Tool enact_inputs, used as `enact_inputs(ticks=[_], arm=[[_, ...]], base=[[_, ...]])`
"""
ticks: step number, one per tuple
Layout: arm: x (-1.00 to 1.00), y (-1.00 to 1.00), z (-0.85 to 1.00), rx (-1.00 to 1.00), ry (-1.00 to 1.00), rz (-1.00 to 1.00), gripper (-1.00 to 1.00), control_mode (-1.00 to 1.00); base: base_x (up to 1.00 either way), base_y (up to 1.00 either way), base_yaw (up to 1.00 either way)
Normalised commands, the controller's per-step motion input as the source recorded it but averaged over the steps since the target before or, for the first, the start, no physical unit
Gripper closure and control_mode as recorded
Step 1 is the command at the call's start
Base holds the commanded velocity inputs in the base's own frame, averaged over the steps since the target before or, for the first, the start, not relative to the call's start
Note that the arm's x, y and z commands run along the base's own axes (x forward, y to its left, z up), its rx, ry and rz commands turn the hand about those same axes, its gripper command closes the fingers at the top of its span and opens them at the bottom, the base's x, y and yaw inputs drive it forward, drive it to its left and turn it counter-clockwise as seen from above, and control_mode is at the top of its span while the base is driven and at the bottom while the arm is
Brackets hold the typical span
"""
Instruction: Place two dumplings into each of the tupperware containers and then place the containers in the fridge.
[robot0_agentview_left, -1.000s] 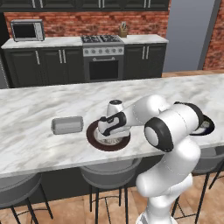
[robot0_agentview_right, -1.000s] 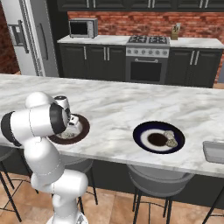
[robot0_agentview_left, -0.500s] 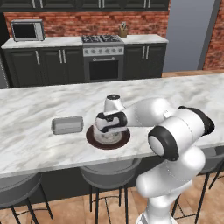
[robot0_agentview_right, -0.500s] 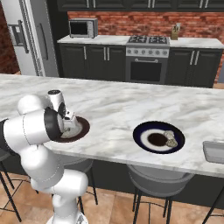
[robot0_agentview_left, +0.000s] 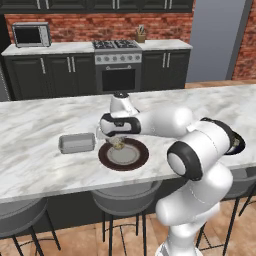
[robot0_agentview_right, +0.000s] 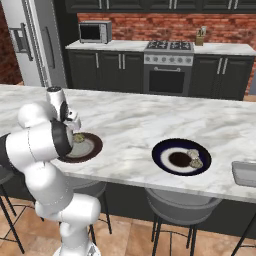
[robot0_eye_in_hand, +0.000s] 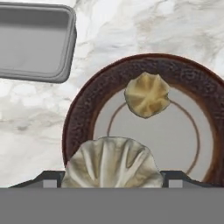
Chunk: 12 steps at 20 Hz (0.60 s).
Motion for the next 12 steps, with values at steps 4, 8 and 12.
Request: enact_inputs(ticks=[4, 8, 12], arm=[[0.33, 0.54, 0.52, 0.0, 0.1, 0.0, 1.0, -1.0], [0.52, 0.6, 0.17, 0.0, 0.14, 0.0, 1.0, -1.0], [0.62, 0.51, 0.0, 0.0, 0.1, 0.0, 1.0, -1.0]], base=[[0.0, 0.0, 0.0], [0.0, 0.0, 0.0], [0.0, 0.0, 0.0]])
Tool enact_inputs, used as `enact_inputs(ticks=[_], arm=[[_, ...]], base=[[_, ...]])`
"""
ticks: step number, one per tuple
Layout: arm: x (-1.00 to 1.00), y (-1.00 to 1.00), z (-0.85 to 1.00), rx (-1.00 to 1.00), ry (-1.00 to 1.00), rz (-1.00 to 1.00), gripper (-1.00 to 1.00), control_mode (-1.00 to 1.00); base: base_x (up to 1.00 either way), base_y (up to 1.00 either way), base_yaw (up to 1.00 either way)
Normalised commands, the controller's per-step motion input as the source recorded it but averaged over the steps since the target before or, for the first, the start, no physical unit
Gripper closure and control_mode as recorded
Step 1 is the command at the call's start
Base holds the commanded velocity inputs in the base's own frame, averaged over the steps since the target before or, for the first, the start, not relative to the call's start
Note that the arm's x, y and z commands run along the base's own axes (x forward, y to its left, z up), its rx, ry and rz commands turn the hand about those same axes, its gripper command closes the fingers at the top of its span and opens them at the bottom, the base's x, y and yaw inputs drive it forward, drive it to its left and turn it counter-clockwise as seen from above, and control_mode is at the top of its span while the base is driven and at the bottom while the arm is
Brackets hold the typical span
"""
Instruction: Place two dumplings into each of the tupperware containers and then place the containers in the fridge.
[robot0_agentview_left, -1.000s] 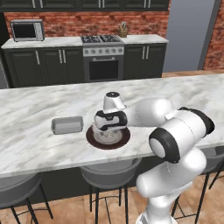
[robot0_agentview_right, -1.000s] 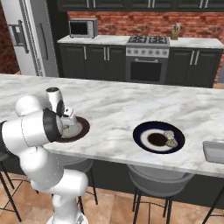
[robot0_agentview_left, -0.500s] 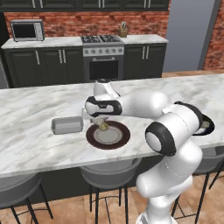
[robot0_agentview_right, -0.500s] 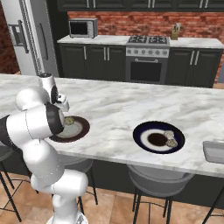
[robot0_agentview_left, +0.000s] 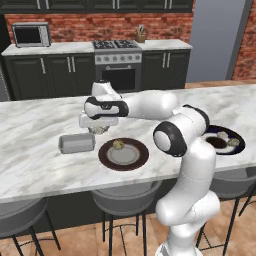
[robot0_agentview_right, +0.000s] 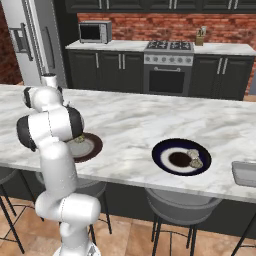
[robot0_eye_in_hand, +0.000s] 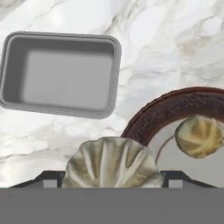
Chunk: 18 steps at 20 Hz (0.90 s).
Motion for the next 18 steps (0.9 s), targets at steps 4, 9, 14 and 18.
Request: enact_inputs(ticks=[4, 9, 14, 18], arm=[[0.48, 0.52, -0.39, -0.05, 0.04, 0.0, 1.0, -1.0], [0.39, 0.32, -0.61, -0.05, 0.0, 0.0, 1.0, -1.0], [0.3, 0.04, -0.34, 0.0, 0.03, -0.02, 1.0, -1.0], [0.08, 0.02, -0.42, 0.0, 0.05, -0.04, 1.0, -1.0]], base=[[0.0, 0.0, 0.0], [0.0, 0.0, 0.0], [0.0, 0.0, 0.0], [0.0, 0.0, 0.0]])
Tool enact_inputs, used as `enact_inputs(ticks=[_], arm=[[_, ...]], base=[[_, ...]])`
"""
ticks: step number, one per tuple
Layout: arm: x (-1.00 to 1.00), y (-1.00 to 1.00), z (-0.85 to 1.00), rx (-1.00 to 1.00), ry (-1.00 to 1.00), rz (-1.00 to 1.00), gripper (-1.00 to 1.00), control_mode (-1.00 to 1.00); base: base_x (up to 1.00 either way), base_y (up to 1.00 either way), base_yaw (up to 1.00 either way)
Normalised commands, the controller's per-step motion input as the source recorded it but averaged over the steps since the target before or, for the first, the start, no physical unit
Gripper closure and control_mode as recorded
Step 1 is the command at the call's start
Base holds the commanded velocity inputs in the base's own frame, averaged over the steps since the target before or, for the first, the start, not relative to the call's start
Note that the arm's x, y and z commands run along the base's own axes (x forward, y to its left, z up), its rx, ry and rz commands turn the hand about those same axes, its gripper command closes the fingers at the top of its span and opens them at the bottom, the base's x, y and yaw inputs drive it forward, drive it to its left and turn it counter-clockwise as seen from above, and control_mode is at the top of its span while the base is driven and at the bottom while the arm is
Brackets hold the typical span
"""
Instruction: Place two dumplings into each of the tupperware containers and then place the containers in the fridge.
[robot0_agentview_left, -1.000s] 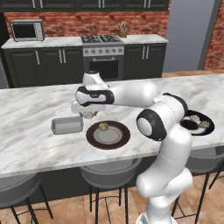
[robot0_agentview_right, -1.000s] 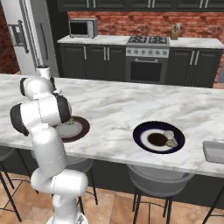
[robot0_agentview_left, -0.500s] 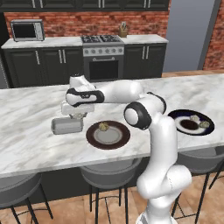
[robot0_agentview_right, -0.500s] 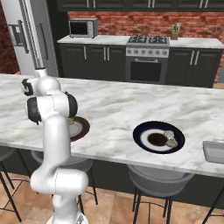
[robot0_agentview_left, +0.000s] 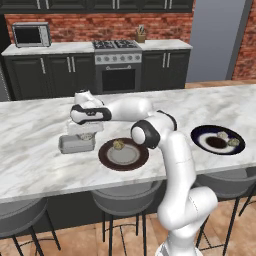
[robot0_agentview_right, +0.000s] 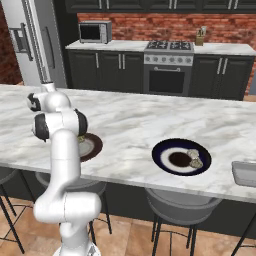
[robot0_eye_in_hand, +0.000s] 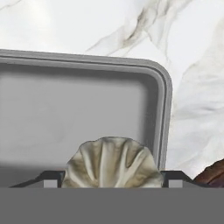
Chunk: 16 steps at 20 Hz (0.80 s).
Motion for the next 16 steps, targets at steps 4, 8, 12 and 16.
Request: enact_inputs(ticks=[4, 8, 12, 16], arm=[[0.08, 0.0, -0.34, 0.0, 0.0, -0.02, 1.0, -1.0], [0.03, 0.01, -0.18, 0.0, 0.0, 0.0, -1.0, -1.0], [0.0, 0.01, 0.0, 0.0, 0.01, 0.0, -1.0, -1.0], [0.01, 0.0, 0.0, 0.0, 0.0, 0.0, -1.0, -1.0]], base=[[0.0, 0.0, 0.0], [0.0, 0.0, 0.0], [0.0, 0.0, 0.0], [0.0, 0.0, 0.0]])
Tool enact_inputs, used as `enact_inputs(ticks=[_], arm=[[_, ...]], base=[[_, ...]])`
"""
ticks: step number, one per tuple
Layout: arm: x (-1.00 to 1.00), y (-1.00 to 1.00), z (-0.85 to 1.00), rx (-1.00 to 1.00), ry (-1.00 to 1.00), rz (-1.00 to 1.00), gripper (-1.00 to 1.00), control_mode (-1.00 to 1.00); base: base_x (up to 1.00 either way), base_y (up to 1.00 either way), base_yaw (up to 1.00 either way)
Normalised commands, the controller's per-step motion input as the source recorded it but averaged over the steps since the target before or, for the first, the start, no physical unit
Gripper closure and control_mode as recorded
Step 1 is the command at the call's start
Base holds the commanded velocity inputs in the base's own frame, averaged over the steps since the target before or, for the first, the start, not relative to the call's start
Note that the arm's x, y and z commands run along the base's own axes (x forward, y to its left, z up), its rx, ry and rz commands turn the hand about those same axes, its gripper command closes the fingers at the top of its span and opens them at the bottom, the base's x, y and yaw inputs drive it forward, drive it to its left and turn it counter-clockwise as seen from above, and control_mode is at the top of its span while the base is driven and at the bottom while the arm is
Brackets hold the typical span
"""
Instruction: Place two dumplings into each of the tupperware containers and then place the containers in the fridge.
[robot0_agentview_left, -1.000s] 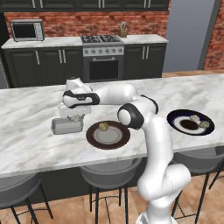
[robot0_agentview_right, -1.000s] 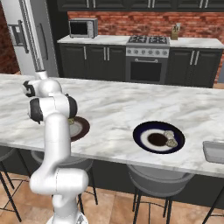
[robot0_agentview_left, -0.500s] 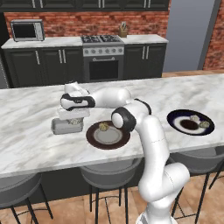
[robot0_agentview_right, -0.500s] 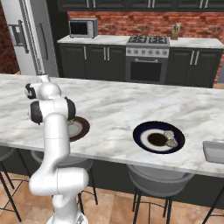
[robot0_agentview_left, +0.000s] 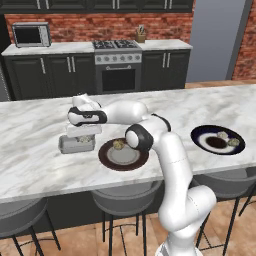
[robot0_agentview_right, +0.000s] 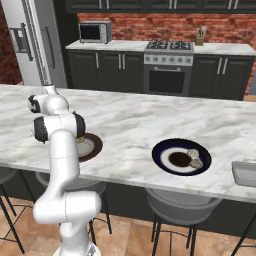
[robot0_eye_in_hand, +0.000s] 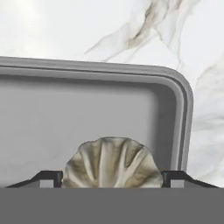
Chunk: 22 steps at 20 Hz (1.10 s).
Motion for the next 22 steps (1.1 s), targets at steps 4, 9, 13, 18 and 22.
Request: enact_inputs(ticks=[4, 9, 13, 18, 22], arm=[[0.12, 0.0, 0.0, 0.0, 0.0, 0.0, -1.0, -1.0], [0.04, -0.14, 0.19, 0.0, 0.0, 0.0, -1.0, -1.0], [-0.34, -0.44, 0.51, 0.0, 0.0, 0.0, -1.0, -1.0], [-0.66, -0.86, 0.06, 0.0, 0.0, -0.05, -1.0, -1.0], [-0.63, -1.0, 0.0, 0.03, 0.0, -0.05, -1.0, -1.0]], base=[[0.0, 0.0, 0.0], [0.0, 0.0, 0.0], [0.0, 0.0, 0.0], [0.0, 0.0, 0.0], [0.0, 0.0, 0.0]])
